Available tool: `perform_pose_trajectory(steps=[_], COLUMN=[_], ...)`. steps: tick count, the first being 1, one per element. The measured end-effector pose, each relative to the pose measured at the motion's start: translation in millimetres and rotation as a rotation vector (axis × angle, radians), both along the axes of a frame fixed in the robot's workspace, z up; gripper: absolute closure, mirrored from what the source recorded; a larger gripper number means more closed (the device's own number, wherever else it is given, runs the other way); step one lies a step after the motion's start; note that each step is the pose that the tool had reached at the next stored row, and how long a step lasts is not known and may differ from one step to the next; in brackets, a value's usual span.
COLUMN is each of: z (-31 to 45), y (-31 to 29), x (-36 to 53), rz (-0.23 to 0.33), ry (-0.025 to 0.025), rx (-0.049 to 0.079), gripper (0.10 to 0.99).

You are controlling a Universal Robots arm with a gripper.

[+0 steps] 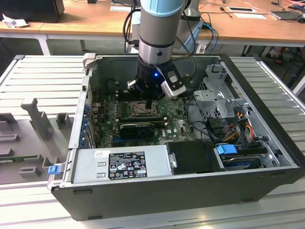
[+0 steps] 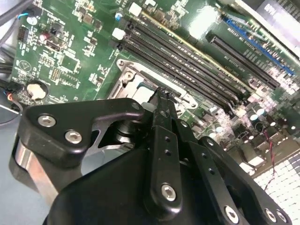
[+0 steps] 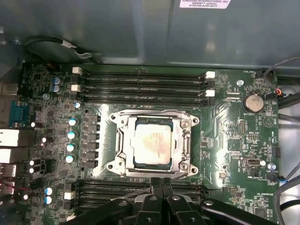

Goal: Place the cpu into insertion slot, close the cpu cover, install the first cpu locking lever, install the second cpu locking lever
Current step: 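Install the second cpu locking lever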

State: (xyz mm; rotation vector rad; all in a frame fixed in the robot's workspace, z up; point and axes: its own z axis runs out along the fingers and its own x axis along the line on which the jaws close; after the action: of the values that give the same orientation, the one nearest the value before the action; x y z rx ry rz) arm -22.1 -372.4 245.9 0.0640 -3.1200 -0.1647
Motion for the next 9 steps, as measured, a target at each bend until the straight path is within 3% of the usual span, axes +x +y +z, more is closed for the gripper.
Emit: perform_pose_trajectory(steps=[3, 9], z=[-1.6, -4.5], y=[-4.1, -5.9], x=[-5.5, -15.9], rz=[0.004, 0.007], ry=[0.0001, 0.0001], rx=[0.000, 0.001], gripper=[0.980, 0.980])
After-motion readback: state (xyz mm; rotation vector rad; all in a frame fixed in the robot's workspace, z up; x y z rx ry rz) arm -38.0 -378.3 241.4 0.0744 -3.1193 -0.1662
